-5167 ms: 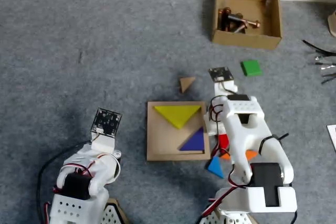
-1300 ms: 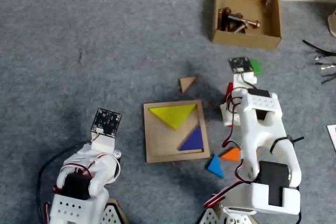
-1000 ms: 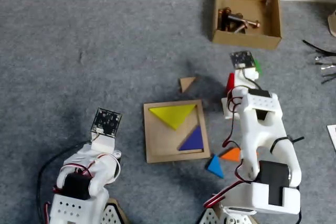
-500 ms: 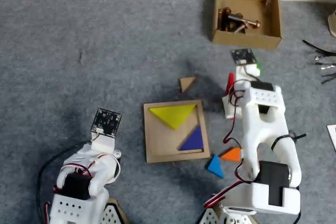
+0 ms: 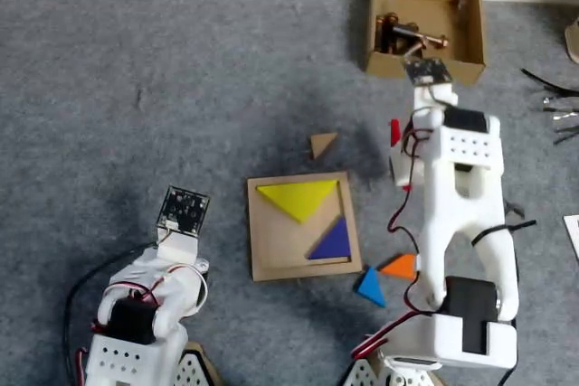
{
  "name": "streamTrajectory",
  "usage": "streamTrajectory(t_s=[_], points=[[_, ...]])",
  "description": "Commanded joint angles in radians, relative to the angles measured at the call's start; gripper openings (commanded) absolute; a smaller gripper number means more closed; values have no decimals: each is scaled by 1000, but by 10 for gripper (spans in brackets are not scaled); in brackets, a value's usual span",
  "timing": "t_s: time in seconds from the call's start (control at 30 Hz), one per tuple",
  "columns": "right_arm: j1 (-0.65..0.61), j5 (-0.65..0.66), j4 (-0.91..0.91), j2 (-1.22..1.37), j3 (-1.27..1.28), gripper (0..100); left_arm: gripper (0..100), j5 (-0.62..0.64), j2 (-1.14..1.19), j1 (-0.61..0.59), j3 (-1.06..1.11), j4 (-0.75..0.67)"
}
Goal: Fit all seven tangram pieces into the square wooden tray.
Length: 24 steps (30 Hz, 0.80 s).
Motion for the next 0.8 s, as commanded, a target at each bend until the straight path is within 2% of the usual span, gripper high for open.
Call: streamTrajectory(t_s=[0.0,0.17,0.43,0.77], points=[[-48,11,107,-31,-130,5,5,6,-4,15,19,5],[-61,11,120,-30,-159,5,5,6,-4,15,19,5],[-61,14,81,-31,-59,5,5,6,-4,15,19,5],[-61,120,87,-30,74,5,5,6,-4,15,19,5]])
